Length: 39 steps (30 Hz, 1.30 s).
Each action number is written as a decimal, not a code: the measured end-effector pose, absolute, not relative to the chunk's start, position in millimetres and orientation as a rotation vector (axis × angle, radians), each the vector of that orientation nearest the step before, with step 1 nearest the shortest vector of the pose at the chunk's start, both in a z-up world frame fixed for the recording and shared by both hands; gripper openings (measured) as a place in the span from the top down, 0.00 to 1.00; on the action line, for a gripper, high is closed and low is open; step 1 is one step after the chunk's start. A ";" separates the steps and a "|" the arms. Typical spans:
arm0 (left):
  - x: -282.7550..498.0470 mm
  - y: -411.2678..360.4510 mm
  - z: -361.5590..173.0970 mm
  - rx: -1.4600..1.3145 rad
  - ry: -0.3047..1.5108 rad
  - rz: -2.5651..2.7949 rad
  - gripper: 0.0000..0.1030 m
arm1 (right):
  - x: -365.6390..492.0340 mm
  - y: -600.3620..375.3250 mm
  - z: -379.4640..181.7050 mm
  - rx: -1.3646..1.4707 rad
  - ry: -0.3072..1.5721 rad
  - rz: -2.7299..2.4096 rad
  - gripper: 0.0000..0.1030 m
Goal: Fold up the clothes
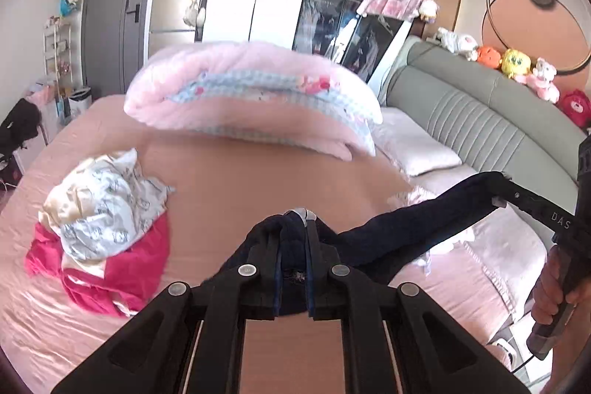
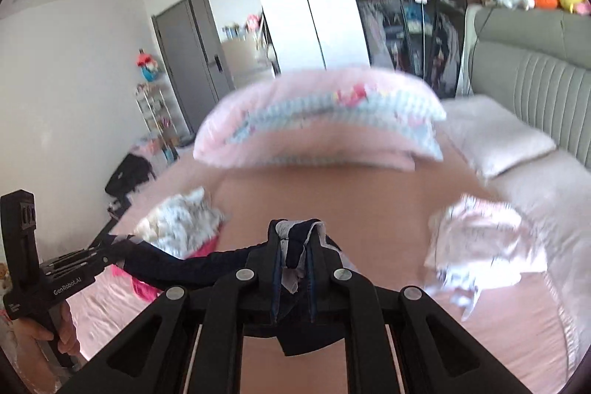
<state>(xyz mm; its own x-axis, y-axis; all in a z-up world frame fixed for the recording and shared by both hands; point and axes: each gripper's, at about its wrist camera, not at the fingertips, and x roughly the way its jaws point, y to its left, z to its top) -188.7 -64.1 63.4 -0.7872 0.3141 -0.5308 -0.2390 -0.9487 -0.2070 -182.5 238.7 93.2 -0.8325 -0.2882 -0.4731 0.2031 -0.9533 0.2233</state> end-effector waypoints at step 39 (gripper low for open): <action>-66.0 -107.6 -242.6 -1.704 -0.477 2.331 0.76 | -53.9 257.2 -219.6 1.672 -0.388 -2.377 0.79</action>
